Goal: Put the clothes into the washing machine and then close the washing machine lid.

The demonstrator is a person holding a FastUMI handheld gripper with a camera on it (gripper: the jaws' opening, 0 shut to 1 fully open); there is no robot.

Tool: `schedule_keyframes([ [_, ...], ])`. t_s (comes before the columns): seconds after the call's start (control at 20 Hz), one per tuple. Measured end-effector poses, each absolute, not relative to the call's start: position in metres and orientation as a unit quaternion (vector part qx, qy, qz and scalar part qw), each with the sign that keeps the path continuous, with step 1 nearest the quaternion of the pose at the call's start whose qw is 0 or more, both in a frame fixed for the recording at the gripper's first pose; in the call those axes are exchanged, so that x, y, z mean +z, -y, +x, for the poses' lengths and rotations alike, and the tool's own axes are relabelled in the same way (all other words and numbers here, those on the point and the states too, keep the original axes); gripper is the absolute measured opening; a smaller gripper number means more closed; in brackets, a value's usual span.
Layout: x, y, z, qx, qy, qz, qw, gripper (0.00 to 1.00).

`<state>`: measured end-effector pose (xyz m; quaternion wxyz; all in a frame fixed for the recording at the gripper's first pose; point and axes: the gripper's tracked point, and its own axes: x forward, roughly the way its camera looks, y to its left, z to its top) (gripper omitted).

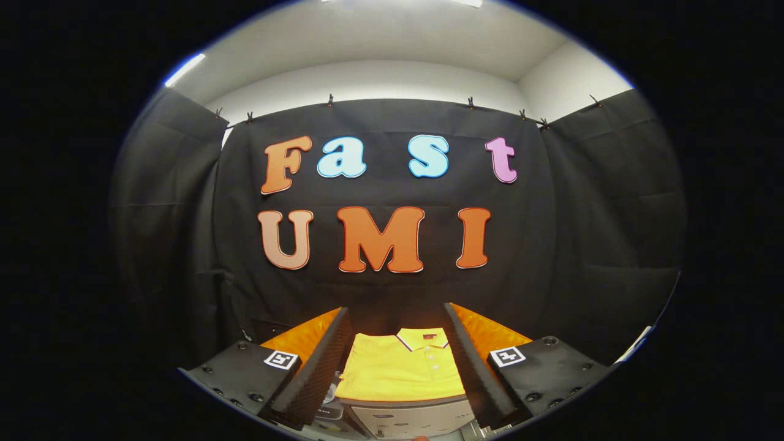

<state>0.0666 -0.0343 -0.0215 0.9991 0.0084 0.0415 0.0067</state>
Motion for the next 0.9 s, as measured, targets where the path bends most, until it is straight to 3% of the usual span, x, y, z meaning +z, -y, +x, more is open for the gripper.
schedule_keyframes([
  [0.9,-0.234,0.102,0.249,0.018,-0.265,0.031,0.964,0.99],
])
